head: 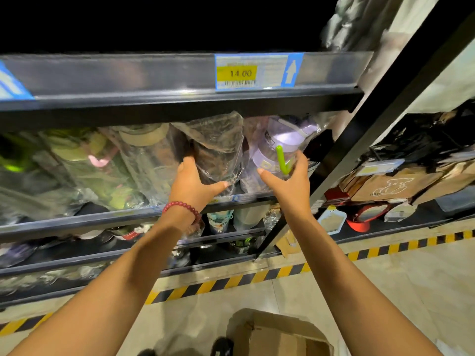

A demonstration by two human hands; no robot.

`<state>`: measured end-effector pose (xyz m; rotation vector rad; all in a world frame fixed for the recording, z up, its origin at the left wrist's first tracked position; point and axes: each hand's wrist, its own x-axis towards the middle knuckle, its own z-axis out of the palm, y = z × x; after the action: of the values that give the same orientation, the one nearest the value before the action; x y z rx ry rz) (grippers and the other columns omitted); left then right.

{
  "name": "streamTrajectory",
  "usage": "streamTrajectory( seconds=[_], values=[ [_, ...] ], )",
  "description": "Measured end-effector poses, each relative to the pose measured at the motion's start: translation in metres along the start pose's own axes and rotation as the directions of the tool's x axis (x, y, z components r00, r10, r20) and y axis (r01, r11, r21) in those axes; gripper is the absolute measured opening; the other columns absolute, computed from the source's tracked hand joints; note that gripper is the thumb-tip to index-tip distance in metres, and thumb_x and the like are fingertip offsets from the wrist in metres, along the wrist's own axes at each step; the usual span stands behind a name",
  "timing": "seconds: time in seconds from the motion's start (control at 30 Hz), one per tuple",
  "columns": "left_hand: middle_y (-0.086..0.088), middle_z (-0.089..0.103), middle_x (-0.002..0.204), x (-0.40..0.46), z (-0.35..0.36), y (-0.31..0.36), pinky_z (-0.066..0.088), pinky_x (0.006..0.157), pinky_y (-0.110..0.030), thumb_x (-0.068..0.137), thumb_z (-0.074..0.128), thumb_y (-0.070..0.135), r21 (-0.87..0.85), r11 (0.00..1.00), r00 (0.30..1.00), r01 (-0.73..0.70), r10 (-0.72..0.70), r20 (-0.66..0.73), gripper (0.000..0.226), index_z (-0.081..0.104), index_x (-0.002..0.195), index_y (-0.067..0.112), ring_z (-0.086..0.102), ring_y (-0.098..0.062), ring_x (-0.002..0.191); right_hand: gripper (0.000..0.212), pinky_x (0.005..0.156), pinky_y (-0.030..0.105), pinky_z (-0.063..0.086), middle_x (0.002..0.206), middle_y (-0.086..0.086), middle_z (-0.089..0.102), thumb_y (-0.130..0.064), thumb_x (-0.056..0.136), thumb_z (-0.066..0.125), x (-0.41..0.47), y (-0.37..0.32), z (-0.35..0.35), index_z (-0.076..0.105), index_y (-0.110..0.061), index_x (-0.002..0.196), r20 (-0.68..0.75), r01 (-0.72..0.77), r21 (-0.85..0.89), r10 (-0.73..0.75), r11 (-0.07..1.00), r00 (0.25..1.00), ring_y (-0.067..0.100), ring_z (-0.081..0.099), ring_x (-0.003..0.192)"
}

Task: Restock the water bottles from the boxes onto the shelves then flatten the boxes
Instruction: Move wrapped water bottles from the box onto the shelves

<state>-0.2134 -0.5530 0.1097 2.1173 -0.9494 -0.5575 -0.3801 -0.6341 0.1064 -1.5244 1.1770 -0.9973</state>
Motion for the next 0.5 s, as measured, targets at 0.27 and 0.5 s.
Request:
streamTrajectory(
  seconds=[0.27,0.5],
  values=[
    [-0.007,0.045,0.14,-0.053,-0.052,0.016,0.042,0.102,-0.036,0.072,0.079,0.028,-0.153,0.987,0.997,0.045,-0.035,0.067,0.088,0.03,0.144,0.014,0.049,-0.021,0.124,0.073,0.094,0.023,0.041,0.12,-0.005,0.046,-0.019,0.079,0.075,-0.027,-0.047,-0.021,0.034,-0.013,0.139,0.025,-0.123,-0.057,0.124,0.991,0.992,0.013,0.047,0.111],
    [-0.01,0.058,0.119,-0.118,-0.099,0.007,0.047,0.094,-0.036,0.075,0.075,0.002,-0.558,0.815,0.986,0.154,-0.166,0.029,0.056,0.049,0.124,0.008,0.058,-0.02,0.105,0.051,0.089,0.025,0.04,0.122,-0.003,0.049,-0.017,0.084,0.07,-0.09,-0.084,-0.03,0.046,-0.016,0.129,0.156,-0.173,0.07,0.16,0.982,0.975,0.012,0.05,0.111]
  ],
)
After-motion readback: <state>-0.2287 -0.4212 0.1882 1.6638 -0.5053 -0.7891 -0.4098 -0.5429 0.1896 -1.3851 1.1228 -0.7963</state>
